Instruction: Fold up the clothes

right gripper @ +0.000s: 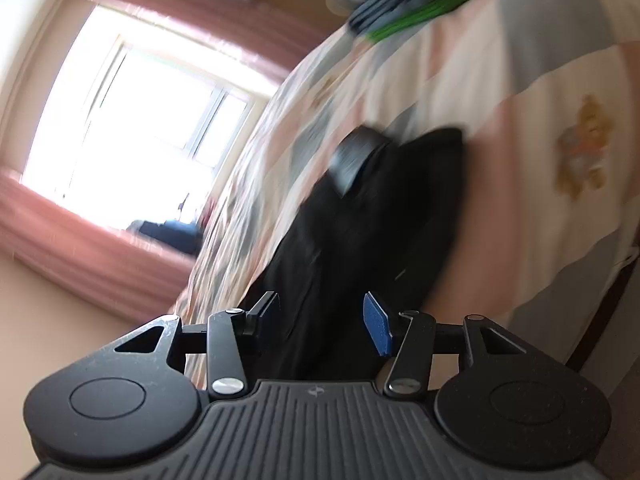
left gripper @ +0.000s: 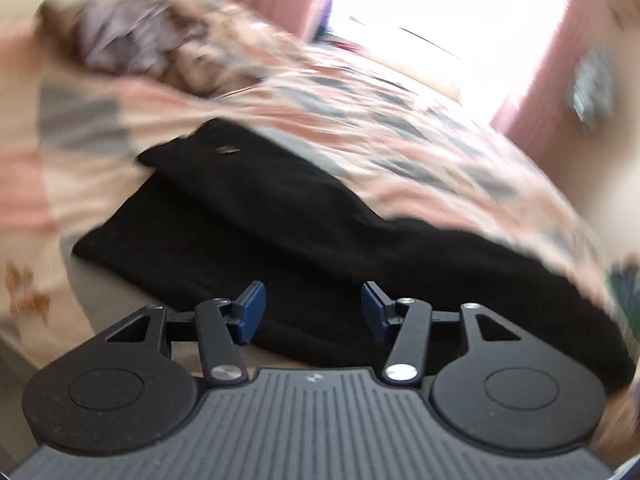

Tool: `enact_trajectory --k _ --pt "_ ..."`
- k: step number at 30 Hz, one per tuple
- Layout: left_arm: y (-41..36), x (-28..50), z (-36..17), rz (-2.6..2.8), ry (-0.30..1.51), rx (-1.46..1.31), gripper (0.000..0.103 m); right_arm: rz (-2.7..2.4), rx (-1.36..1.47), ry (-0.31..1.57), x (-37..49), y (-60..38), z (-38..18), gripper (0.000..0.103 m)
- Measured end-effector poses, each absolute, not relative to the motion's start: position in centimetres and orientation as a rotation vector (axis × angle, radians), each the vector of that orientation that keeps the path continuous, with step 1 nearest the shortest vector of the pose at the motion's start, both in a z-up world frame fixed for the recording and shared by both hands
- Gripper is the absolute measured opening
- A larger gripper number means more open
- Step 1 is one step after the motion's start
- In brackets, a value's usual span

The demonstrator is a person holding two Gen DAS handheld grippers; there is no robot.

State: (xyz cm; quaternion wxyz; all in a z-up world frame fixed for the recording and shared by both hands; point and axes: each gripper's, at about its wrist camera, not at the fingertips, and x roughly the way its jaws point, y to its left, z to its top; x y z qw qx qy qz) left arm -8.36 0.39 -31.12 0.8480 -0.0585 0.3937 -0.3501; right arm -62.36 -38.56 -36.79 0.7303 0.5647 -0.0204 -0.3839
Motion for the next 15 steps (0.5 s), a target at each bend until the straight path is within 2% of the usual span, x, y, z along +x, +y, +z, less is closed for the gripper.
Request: enact_trajectory --k 6,11,15 --pt "1.0 -1.3 -33.1 -0.572 0.889 -0.388 0.050 -0.879 1.257 -0.067 -62.6 -40.8 -37.5 0.051" --pt "-0.3 3.7 -35.5 -0.454 0.940 -0.497 0.059 -0.932 1.267 -0.052 -61.9 -42.5 -38.4 0.051" --pt "-1.2 5.4 -36.4 -0.442 0.936 -0.519 0.058 -0.947 1.288 -0.063 -61.7 -43.4 -39.0 0.051"
